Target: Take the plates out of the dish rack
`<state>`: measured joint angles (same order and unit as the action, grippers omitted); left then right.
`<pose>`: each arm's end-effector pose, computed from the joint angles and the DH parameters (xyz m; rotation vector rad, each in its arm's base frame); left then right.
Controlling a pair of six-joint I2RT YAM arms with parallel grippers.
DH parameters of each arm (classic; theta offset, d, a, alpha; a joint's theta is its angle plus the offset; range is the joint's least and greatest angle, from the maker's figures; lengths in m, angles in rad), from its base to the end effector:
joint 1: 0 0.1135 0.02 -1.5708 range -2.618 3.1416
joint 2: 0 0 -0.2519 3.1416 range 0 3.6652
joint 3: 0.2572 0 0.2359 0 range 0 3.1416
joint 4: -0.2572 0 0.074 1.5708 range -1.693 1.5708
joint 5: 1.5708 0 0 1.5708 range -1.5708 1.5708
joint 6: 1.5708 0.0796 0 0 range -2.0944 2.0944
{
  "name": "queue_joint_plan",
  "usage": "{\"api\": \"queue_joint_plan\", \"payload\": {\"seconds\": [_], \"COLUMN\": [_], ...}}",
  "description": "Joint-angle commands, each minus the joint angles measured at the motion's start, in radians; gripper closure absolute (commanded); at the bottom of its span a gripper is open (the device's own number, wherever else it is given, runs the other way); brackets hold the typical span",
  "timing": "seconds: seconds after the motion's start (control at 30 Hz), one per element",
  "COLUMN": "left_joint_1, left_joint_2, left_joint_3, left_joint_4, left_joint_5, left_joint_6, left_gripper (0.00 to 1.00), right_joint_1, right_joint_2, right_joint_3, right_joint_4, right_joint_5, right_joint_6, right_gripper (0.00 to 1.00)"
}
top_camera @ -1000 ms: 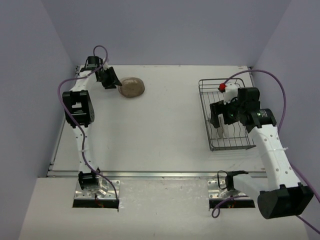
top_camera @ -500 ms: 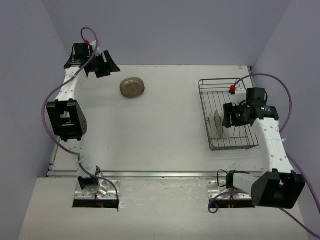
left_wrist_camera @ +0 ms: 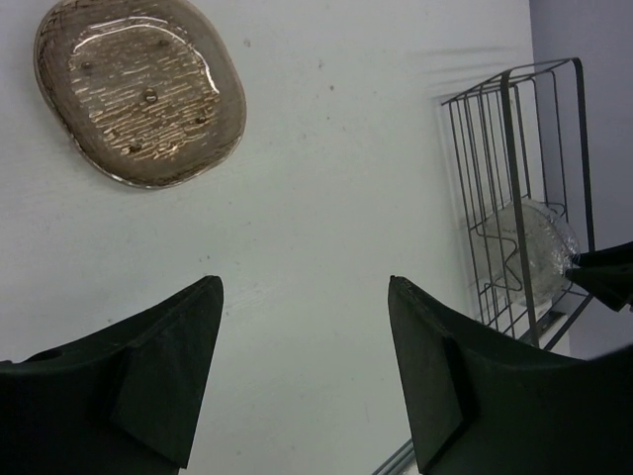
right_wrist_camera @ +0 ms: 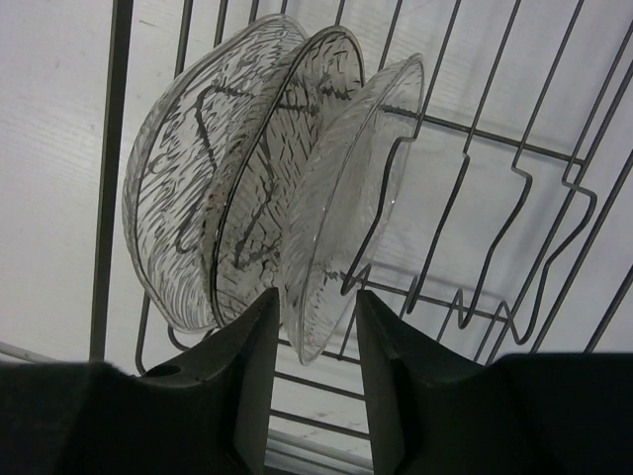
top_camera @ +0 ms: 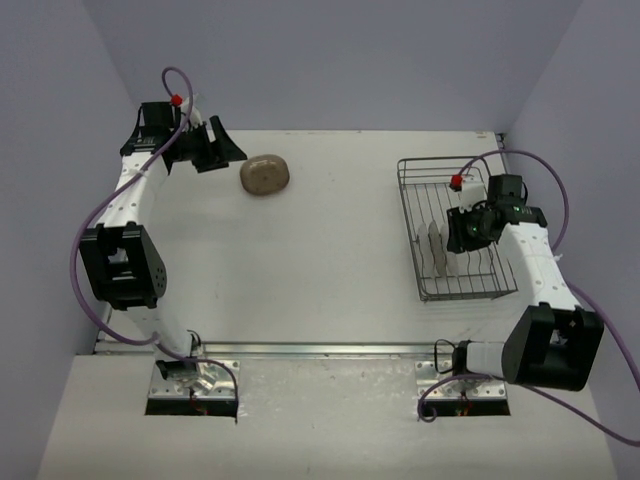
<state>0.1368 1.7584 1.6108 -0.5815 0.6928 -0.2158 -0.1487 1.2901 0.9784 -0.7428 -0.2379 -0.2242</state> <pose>0.4055 0.0045 0.2967 -0.0359 2.2291 -0.8327 0.2604 -0.0200 0.2111 -0.1792 2.5818 0.1772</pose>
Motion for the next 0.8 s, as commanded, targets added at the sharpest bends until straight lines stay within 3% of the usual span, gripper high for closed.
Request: {"api": "queue_joint_plan", "payload": {"seconds": [0.0,0.17,0.3,0.4,0.5,0.63,0.77], "left_joint_1": [-0.008,-0.008,-0.006,-0.006,-0.005,-0.006,-0.006], "left_joint_2": [-0.052,-0.045,-0.049,-0.046,-0.039,-0.034,-0.048], "left_joint_3": [0.015,0.02,0.014,0.014,0.012,0.006,0.012], "left_joint_4": [0.031,0.029,0.033,0.036,0.04,0.059,0.064], "left_joint_5": [0.039,0.039,0.05,0.059,0.096,0.147,0.181], "left_joint_6": [0.01,0.005,-0.002,-0.003,-0.001,-0.013,-0.017], "left_gripper": [0.34,0.34,0.34,0.33,0.26,0.18,0.18], "right_joint_1": [-0.01,-0.01,-0.039,-0.076,-0.151,-0.259,-0.296], "right_joint_2": [0.028,0.052,0.059,0.056,0.071,0.137,0.188], "right_joint_3": [-0.018,0.003,0.085,0.149,0.229,0.38,0.536], "right_joint_4": [0.08,0.057,-0.05,-0.111,-0.187,-0.357,-0.525], "right_joint_5": [-0.075,-0.155,-0.245,-0.305,-0.386,-0.619,-0.81], "right_joint_6": [-0.062,-0.082,-0.07,-0.065,-0.07,-0.106,-0.205], "right_gripper": [0.65,0.77,0.98,1.0,1.0,1.0,1.0]}}
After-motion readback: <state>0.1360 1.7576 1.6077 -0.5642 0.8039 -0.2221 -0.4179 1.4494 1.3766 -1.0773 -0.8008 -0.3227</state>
